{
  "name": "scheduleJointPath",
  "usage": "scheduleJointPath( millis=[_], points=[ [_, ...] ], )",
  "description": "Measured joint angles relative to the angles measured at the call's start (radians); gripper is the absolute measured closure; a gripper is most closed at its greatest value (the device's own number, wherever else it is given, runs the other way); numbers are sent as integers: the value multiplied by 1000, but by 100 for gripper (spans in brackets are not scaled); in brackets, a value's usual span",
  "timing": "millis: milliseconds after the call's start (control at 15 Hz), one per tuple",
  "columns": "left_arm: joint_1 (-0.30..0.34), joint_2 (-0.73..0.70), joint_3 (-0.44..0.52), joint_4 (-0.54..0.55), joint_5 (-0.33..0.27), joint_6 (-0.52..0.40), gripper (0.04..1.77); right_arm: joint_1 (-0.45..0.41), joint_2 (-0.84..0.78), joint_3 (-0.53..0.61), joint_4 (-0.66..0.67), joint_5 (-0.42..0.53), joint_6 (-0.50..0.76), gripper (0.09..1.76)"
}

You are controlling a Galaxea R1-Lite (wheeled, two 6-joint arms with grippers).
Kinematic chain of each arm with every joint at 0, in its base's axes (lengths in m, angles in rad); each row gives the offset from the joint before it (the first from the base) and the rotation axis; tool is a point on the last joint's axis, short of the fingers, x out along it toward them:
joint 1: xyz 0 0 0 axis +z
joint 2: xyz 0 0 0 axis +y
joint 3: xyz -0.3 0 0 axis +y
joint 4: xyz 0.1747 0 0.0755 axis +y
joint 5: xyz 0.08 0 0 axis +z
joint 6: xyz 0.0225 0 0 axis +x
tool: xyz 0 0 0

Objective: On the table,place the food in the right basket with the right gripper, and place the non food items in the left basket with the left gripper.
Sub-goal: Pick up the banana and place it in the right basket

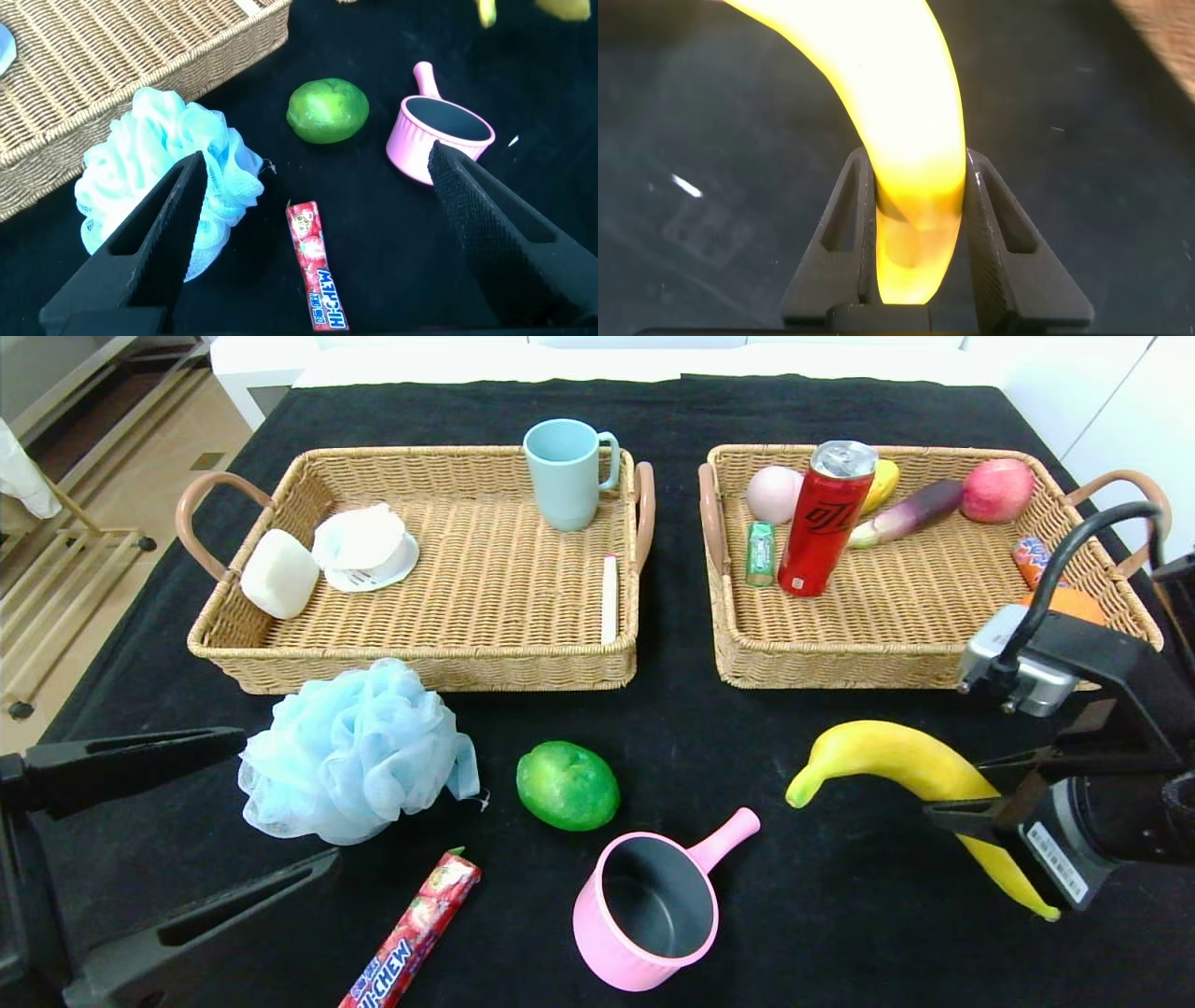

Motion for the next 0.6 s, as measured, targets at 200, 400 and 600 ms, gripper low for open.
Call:
scheduleJointPath(
  millis=[200, 400, 600],
  points=[
    [0, 2, 2, 0, 5, 0, 9, -77, -39, -14, 8, 3, 6, 121],
    [0, 0, 2, 0, -1, 0, 9, -169, -61, -20, 0, 1, 11, 121],
    [0, 0, 2, 0, -2, 1, 9, -236, -53, -45, -73, -5, 80, 121]
  ],
)
